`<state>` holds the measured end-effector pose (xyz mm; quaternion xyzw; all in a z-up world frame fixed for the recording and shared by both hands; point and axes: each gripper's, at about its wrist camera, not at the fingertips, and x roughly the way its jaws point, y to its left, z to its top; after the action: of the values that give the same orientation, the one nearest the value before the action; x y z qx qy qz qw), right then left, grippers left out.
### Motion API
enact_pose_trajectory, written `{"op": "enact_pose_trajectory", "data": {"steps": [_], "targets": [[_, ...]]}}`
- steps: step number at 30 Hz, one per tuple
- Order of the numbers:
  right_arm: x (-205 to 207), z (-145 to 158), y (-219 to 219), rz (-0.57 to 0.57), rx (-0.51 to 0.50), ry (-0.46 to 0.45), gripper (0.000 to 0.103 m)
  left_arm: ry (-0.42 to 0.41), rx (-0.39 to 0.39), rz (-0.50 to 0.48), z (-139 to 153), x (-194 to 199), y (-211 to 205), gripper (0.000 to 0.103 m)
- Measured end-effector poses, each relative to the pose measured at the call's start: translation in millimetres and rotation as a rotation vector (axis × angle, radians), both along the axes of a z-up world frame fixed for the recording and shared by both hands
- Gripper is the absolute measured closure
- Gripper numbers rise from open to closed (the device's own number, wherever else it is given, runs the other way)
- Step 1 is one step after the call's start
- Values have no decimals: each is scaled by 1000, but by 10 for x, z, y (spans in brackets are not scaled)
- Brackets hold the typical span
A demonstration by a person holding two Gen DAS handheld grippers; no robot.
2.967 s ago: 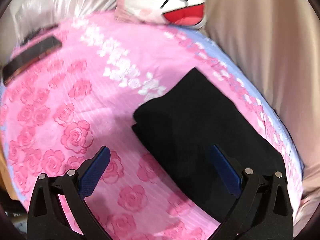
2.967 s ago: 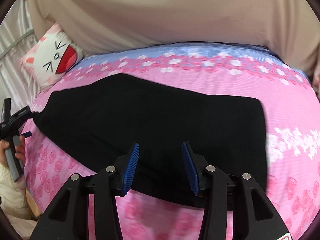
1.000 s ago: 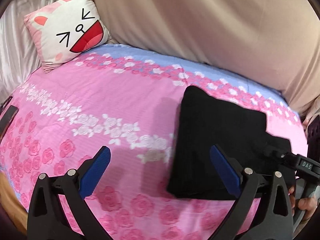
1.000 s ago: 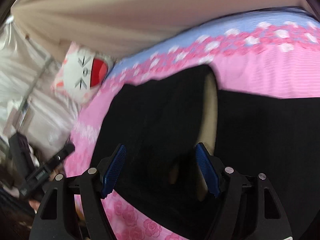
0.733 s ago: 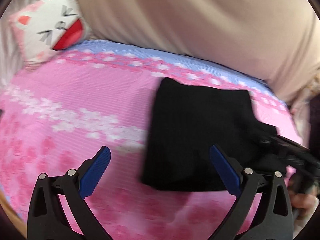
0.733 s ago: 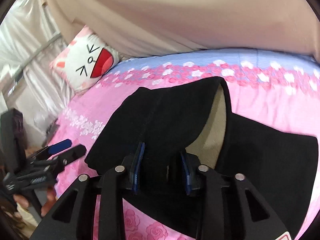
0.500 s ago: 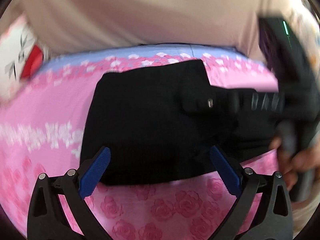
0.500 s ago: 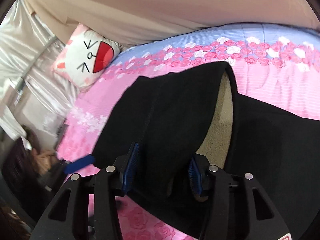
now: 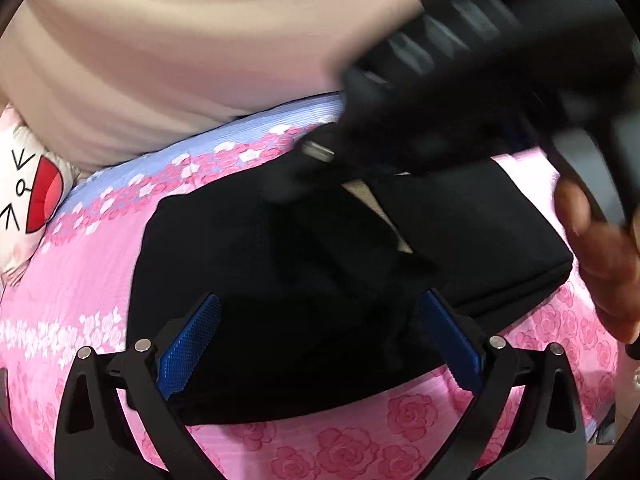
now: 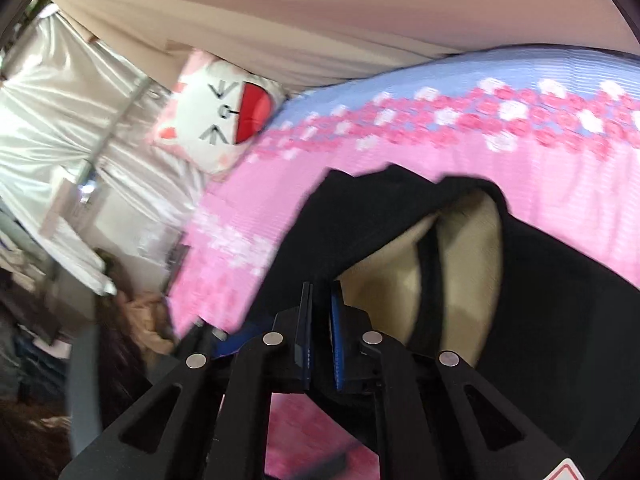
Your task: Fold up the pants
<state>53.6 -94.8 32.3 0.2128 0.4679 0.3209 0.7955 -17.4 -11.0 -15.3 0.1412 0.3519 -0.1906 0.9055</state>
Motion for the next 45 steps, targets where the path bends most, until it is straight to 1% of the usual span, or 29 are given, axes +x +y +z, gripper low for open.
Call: {"op": "enact_pose_trajectory", "data": {"steps": [1, 2, 3, 4, 5, 6, 7, 8, 9, 11, 14, 16, 18, 19, 22, 24, 26, 29, 31, 32, 34, 36, 38, 39, 41, 42, 43, 44, 45], "targets": [[31, 30, 27, 8, 14, -10, 95, 8, -11, 12, -9, 51, 4, 5], [65, 57, 61, 17, 23, -19, 95, 34, -37, 38, -23, 154, 49, 20], [78, 74, 76, 22, 22, -25, 93, 61, -54, 53, -34, 232, 98, 55], [82, 80, 89, 26, 12, -33, 89, 95, -74, 91, -43, 350, 182, 66], [72, 81, 69, 21, -3, -41, 89, 127, -110, 118, -42, 451, 279, 78], [44, 61, 25, 2, -12, -44, 85, 172, -183, 133, -26, 560, 422, 89], [11, 35, -47, -17, -10, -37, 78, 215, -262, 143, 3, 651, 574, 91], [-46, 1, -153, -48, -2, -35, 76, 236, -311, 150, 29, 697, 691, 91], [-88, -27, -229, -74, -8, -39, 74, 238, -330, 154, 56, 719, 753, 91], [-150, -104, -350, -109, -43, -29, 74, 189, -327, 166, 166, 703, 854, 91], [-107, -331, -468, -128, -19, 55, 71, 155, -346, 152, 282, 666, 927, 90], [-33, -437, -471, -120, 25, 93, 60, 153, -360, 143, 311, 631, 929, 90], [66, -542, -468, -114, 109, 138, 54, 149, -352, 145, 308, 605, 919, 90], [132, -599, -467, -124, 148, 163, 53, 150, -345, 147, 287, 603, 919, 89], [251, -677, -474, -165, 150, 186, 54, 165, -334, 148, 232, 577, 911, 89], [296, -719, -477, -165, 185, 199, 53, 164, -312, 145, 164, 546, 892, 88], [347, -759, -450, -141, 272, 226, 53, 148, -284, 145, 133, 524, 834, 88], [383, -799, -427, -122, 335, 247, 52, 149, -269, 133, 88, 488, 802, 88], [370, -788, -435, -92, 423, 251, 45, 164, -277, 114, 74, 467, 789, 87], [359, -779, -446, -78, 465, 250, 45, 169, -278, 108, 67, 450, 783, 87], [357, -743, -436, -83, 436, 233, 44, 165, -268, 102, 48, 433, 758, 86], [372, -734, -354, -89, 351, 225, 44, 165, -263, 98, 28, 425, 732, 86], [351, -707, -274, -83, 280, 193, 44, 168, -263, 91, 19, 417, 707, 86], [335, -668, -172, -76, 208, 162, 44, 166, -262, 89, 23, 406, 696, 86], [288, -641, -80, -82, 120, 113, 49, 158, -261, 86, 40, 383, 684, 86], [272, -640, -47, -87, 90, 97, 57, 150, -257, 84, 60, 354, 676, 85], [247, -633, -10, -93, 54, 80, 69, 145, -253, 83, 72, 335, 674, 84], [230, -633, -9, -105, 45, 75, 81, 141, -250, 82, 80, 322, 670, 80], [233, -648, -23, -103, 71, 83, 93, 135, -244, 83, 94, 296, 668, 75]]}}
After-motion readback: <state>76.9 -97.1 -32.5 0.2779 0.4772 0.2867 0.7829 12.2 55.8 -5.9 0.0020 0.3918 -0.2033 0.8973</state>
